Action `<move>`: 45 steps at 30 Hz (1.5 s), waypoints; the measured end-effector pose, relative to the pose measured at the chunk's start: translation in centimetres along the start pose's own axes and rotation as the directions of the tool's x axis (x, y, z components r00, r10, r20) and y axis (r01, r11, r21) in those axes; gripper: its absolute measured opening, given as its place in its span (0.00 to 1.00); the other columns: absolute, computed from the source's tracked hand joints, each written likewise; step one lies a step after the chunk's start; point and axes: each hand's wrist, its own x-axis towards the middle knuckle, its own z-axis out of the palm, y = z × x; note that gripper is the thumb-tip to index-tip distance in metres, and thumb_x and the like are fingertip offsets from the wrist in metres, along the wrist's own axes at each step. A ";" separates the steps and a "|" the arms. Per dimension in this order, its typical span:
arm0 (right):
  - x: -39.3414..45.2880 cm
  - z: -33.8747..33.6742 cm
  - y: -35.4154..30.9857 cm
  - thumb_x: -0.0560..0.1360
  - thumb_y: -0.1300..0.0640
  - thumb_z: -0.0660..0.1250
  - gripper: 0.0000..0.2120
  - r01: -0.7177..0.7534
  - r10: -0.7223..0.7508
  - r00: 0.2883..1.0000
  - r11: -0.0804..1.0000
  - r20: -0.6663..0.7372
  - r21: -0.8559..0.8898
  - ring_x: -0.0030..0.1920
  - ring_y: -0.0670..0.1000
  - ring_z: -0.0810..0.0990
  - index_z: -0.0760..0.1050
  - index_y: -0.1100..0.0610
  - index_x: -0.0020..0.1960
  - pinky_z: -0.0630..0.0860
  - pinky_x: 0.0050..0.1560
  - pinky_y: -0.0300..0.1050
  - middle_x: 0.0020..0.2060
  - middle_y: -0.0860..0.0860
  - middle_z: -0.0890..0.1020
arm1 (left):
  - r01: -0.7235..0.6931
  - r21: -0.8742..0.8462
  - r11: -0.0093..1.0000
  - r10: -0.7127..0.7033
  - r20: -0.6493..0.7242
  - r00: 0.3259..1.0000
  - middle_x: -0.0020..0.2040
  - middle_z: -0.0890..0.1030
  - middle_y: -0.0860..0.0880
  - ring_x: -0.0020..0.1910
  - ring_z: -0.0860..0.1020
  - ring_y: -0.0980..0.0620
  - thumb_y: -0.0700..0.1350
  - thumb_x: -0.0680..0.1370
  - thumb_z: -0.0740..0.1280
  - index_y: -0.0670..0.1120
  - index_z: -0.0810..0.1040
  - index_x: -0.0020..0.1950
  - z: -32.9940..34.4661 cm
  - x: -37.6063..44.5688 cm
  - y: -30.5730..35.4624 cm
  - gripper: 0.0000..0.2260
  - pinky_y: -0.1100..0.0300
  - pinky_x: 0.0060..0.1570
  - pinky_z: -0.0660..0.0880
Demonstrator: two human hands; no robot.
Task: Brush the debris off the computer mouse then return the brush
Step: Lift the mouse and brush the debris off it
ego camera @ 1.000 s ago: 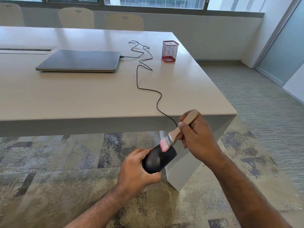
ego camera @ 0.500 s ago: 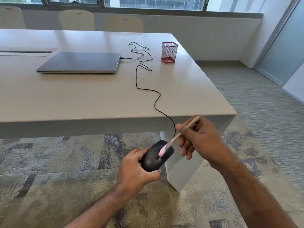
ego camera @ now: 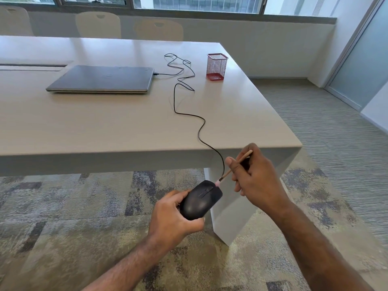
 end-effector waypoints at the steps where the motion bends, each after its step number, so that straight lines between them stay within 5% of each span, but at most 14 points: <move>1: 0.0 0.0 -0.2 0.79 0.45 0.68 0.12 0.010 -0.010 1.000 1.000 -0.005 0.029 0.27 0.56 0.81 0.66 0.48 0.43 0.77 0.28 0.50 0.31 0.54 0.81 | 0.000 -0.002 1.000 0.000 -0.004 1.000 0.46 0.81 0.62 0.48 0.80 0.61 0.57 0.56 0.77 0.58 0.83 0.57 0.0 0.0 0.0 0.28 0.66 0.39 0.79; 5: -0.4 0.7 -0.9 0.76 0.43 0.68 0.12 -0.029 -0.010 0.990 0.962 0.140 0.273 0.22 0.56 0.79 0.68 0.48 0.43 0.72 0.23 0.42 0.29 0.56 0.81 | 0.005 0.009 1.000 -0.005 -0.001 1.000 0.44 0.80 0.62 0.47 0.79 0.61 0.57 0.56 0.76 0.57 0.83 0.55 0.2 0.3 0.1 0.27 0.71 0.38 0.75; 8: -0.2 0.9 -0.4 0.78 0.47 0.69 0.11 -0.049 0.019 0.989 0.977 0.145 0.210 0.23 0.54 0.79 0.68 0.46 0.42 0.72 0.24 0.41 0.29 0.54 0.81 | 0.013 -0.010 1.000 -0.013 0.006 1.000 0.45 0.80 0.62 0.47 0.79 0.61 0.57 0.56 0.77 0.58 0.83 0.55 0.2 0.3 0.0 0.27 0.70 0.38 0.75; 13: -0.1 -0.3 0.6 0.78 0.45 0.68 0.13 -0.034 0.030 0.998 0.997 -0.046 -0.068 0.29 0.52 0.80 0.65 0.46 0.41 0.78 0.32 0.49 0.32 0.52 0.81 | 0.010 -0.048 0.999 -0.010 0.004 1.000 0.48 0.81 0.62 0.51 0.78 0.65 0.57 0.57 0.76 0.57 0.82 0.58 -0.1 0.1 0.1 0.29 0.72 0.41 0.75; 20: -1.7 1.7 -0.9 0.77 0.50 0.70 0.15 0.103 -0.103 0.986 0.995 -0.131 -0.006 0.26 0.36 0.77 0.66 0.52 0.40 0.68 0.27 0.28 0.27 0.45 0.77 | 0.052 -0.048 0.997 -0.053 -0.009 0.999 0.51 0.81 0.59 0.50 0.78 0.64 0.58 0.57 0.74 0.54 0.81 0.61 0.2 0.5 0.3 0.32 0.73 0.43 0.74; 26: -4.8 4.0 -2.5 0.80 0.51 0.68 0.17 0.225 -0.227 0.974 0.970 -0.006 -0.090 0.26 0.42 0.70 0.60 0.45 0.41 0.61 0.27 0.32 0.24 0.40 0.66 | 0.092 -0.041 0.995 -0.093 -0.012 0.996 0.49 0.80 0.58 0.46 0.79 0.60 0.57 0.57 0.78 0.57 0.81 0.59 0.3 0.8 0.0 0.30 0.70 0.40 0.77; 31: -5.5 4.1 -3.7 0.81 0.50 0.66 0.17 0.207 -0.209 0.976 0.977 0.058 0.047 0.26 0.44 0.70 0.62 0.41 0.38 0.63 0.27 0.30 0.27 0.40 0.73 | 0.088 -0.070 0.994 -0.088 0.001 0.996 0.48 0.81 0.55 0.46 0.81 0.57 0.49 0.62 0.84 0.55 0.81 0.59 0.4 0.8 -0.5 0.27 0.61 0.43 0.82; 35: -4.1 2.7 -3.6 0.79 0.48 0.66 0.12 0.181 -0.177 0.982 0.980 -0.060 0.079 0.27 0.42 0.75 0.69 0.49 0.39 0.65 0.27 0.28 0.30 0.43 0.78 | 0.097 -0.023 0.995 -0.098 -0.035 0.995 0.49 0.79 0.59 0.46 0.79 0.61 0.54 0.56 0.79 0.56 0.80 0.61 0.5 0.9 -0.5 0.33 0.70 0.40 0.77; 38: -2.8 1.8 -2.8 0.80 0.55 0.68 0.05 0.167 -0.165 0.984 0.986 -0.070 0.017 0.32 0.34 0.79 0.75 0.52 0.45 0.68 0.31 0.26 0.33 0.31 0.80 | 0.056 -0.003 0.998 -0.056 -0.040 0.998 0.50 0.79 0.60 0.48 0.78 0.62 0.57 0.55 0.76 0.56 0.80 0.61 0.5 1.0 -0.4 0.34 0.73 0.42 0.74; 43: -2.2 2.1 -3.0 0.80 0.51 0.68 0.04 0.189 -0.174 0.974 0.977 0.142 -0.096 0.37 0.46 0.80 0.79 0.50 0.47 0.78 0.39 0.51 0.35 0.45 0.82 | 0.031 -0.037 0.999 -0.034 -0.076 0.997 0.51 0.77 0.61 0.53 0.75 0.66 0.54 0.55 0.77 0.58 0.77 0.59 0.9 0.9 -0.3 0.33 0.73 0.45 0.74; 45: -2.7 2.8 -3.5 0.79 0.52 0.69 0.02 0.210 -0.188 0.957 0.974 0.223 -0.082 0.39 0.48 0.80 0.78 0.49 0.47 0.78 0.42 0.54 0.36 0.45 0.82 | 0.033 -0.042 0.999 -0.037 -0.088 0.995 0.52 0.77 0.61 0.53 0.76 0.65 0.56 0.55 0.77 0.58 0.76 0.59 1.0 0.8 -0.3 0.33 0.72 0.45 0.76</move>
